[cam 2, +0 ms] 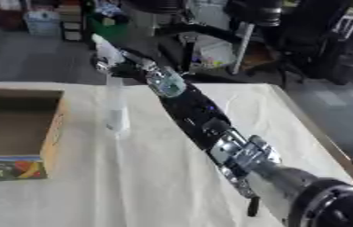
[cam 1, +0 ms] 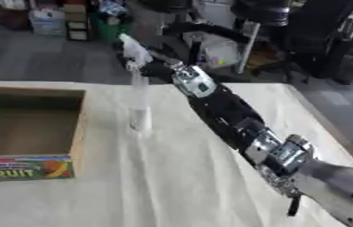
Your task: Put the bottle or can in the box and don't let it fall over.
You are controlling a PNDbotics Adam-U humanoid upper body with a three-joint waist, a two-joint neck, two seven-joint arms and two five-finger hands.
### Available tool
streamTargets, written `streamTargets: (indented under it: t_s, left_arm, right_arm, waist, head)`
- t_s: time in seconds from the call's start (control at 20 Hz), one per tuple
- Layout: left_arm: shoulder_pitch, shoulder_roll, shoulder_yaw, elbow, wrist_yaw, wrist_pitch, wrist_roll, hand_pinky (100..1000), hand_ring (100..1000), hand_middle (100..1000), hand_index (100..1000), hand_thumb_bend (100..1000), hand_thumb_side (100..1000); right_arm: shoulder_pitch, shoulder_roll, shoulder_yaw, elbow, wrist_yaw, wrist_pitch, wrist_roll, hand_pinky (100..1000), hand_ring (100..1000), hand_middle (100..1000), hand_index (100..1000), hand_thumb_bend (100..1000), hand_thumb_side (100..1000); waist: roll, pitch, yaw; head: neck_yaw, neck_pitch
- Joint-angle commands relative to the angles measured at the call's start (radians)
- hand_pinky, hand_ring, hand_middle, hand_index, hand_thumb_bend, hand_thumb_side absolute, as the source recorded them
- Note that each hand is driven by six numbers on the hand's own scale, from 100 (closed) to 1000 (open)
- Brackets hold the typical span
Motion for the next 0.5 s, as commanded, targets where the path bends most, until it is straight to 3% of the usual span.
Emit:
streamTargets:
  t_s: [0.05, 0.5]
  left_arm:
    - [-0.019, 0.000, -0.006, -0.015, -0.001, -0.002, -0.004, 722, 721, 589, 795, 519, 569]
    - [-0.020, 0.001, -0.004, -0.012, 0.003, -0.003, -0.005, 704, 720, 588, 794, 521, 569]
  right_arm:
    - [-0.012, -0.022, -0.011, -0.029, -0.021, 0.008, 0.005, 1000, 1000, 1000, 1000, 100, 471]
    - [-0.006, -0.024, -0.014, -0.065, -0.067, 0.035, -0.005, 942, 1000, 1000, 1000, 100, 450]
  waist:
    - [0.006, -0.009, 0.001]
    - [0.007, -0.008, -0.004]
  head:
    - [-0.007, -0.014]
    - [-0.008, -0.014]
